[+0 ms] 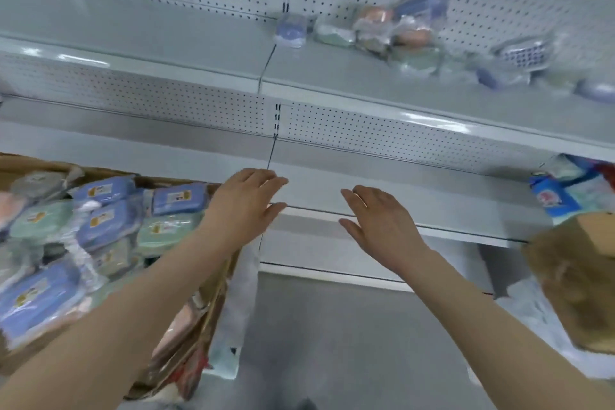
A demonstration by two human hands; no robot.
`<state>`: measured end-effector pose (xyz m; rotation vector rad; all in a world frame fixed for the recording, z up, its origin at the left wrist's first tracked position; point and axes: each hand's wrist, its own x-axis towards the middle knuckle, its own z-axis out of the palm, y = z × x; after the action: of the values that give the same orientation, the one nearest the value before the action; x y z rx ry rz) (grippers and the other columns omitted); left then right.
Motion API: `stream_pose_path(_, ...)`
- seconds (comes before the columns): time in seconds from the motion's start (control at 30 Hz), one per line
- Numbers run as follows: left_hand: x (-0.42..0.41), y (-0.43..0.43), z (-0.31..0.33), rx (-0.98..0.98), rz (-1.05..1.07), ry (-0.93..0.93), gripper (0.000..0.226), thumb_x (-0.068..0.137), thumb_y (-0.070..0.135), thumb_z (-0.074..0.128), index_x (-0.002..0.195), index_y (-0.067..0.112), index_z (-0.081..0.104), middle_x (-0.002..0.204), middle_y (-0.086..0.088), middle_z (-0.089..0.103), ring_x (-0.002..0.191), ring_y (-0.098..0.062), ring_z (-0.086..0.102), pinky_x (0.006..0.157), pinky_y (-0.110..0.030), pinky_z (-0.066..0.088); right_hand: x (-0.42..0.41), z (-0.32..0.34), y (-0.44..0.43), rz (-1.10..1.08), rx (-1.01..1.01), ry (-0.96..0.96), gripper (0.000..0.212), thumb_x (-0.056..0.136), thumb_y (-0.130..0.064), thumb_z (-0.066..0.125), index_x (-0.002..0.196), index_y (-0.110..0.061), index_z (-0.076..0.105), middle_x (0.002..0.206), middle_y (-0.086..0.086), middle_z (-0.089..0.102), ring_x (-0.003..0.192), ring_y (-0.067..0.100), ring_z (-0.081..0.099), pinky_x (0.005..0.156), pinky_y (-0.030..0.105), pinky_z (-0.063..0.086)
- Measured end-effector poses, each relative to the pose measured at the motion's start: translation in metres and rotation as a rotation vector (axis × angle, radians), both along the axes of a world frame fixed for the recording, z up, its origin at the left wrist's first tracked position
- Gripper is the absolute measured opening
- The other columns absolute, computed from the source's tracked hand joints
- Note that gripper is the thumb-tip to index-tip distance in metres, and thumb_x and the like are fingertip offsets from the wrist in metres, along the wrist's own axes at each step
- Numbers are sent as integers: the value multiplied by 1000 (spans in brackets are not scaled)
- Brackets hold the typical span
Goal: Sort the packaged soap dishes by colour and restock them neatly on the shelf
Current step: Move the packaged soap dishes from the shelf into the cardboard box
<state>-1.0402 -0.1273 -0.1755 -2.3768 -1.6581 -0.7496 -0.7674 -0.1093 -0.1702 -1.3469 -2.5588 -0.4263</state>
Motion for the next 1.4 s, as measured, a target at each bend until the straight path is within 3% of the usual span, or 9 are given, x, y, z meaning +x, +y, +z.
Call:
stream_pose_path(0.17, 65, 44, 32, 21, -22, -2, 45, 78, 28, 78, 118, 13, 66, 112, -6, 67, 100, -31, 62, 80, -39, 53, 71, 25, 35, -57, 76, 11, 51, 78, -32, 78, 121, -5, 65, 111, 13, 67, 93, 33, 66, 79, 39, 55)
stream_pose_path(0.37, 79, 119, 68, 83, 30, -17, 47, 80, 30, 75, 123, 16, 62, 119, -4, 62, 106, -30, 58, 83, -41, 54, 94, 59, 112, -73, 133, 61, 50, 83, -30, 75, 124, -4, 63, 115, 16, 65, 98, 35, 65, 83, 43, 55)
stream_pose_path(0.5, 72, 184, 89, 126, 97, 15, 51, 77, 28, 77, 124, 13, 62, 120, -6, 61, 106, -33, 57, 81, -40, 52, 90, 81, 178, -28, 179, 54, 50, 84, -28, 73, 125, -3, 61, 115, 16, 64, 98, 36, 64, 84, 43, 54)
stream_pose_path(0.8, 30, 355, 111, -14, 234, 39, 58, 88, 38, 65, 138, 14, 47, 143, -10, 42, 129, -34, 38, 100, -43, 40, 52, 132, 342, -80, 213, 62, 54, 83, -28, 73, 129, -4, 58, 117, 18, 63, 99, 39, 62, 76, 43, 54)
stream_pose_path(0.97, 6, 434, 101, -150, 302, 111, 67, 89, 49, 58, 145, 20, 36, 152, -12, 30, 138, -35, 25, 111, -44, 31, 18, 149, 419, -220, 123, 82, 60, 94, -37, 57, 145, -10, 39, 137, 17, 49, 114, 39, 52, 86, 46, 47)
stream_pose_path(1.07, -3, 461, 94, -195, 328, 140, 68, 89, 56, 54, 145, 25, 33, 153, -12, 25, 137, -37, 25, 109, -47, 33, 4, 153, 453, -277, 75, 44, 60, 99, -43, 45, 151, -18, 28, 144, 14, 39, 120, 37, 46, 91, 45, 43)
stream_pose_path(1.2, -6, 479, 88, -330, 354, 70, 62, 91, 58, 48, 145, 32, 29, 155, -9, 17, 135, -37, 27, 105, -46, 38, -10, 149, 485, -340, -51, 47, 53, 100, -50, 33, 150, -32, 26, 144, 13, 35, 116, 38, 47, 87, 44, 45)
stream_pose_path(1.3, -4, 481, 90, -312, 342, -28, 51, 90, 44, 53, 137, 31, 39, 150, -10, 26, 124, -41, 36, 99, -47, 42, -13, 140, 495, -354, -127, 83, 53, 96, -59, 37, 141, -31, 36, 137, 12, 39, 118, 39, 46, 90, 45, 47)
stream_pose_path(1.4, -1, 474, 95, -299, 326, -87, 52, 83, 31, 57, 133, 28, 43, 142, -8, 33, 116, -39, 40, 91, -43, 45, -11, 131, 488, -344, -74, 187, 53, 88, -58, 55, 124, -20, 49, 123, 9, 48, 107, 35, 51, 83, 42, 48)
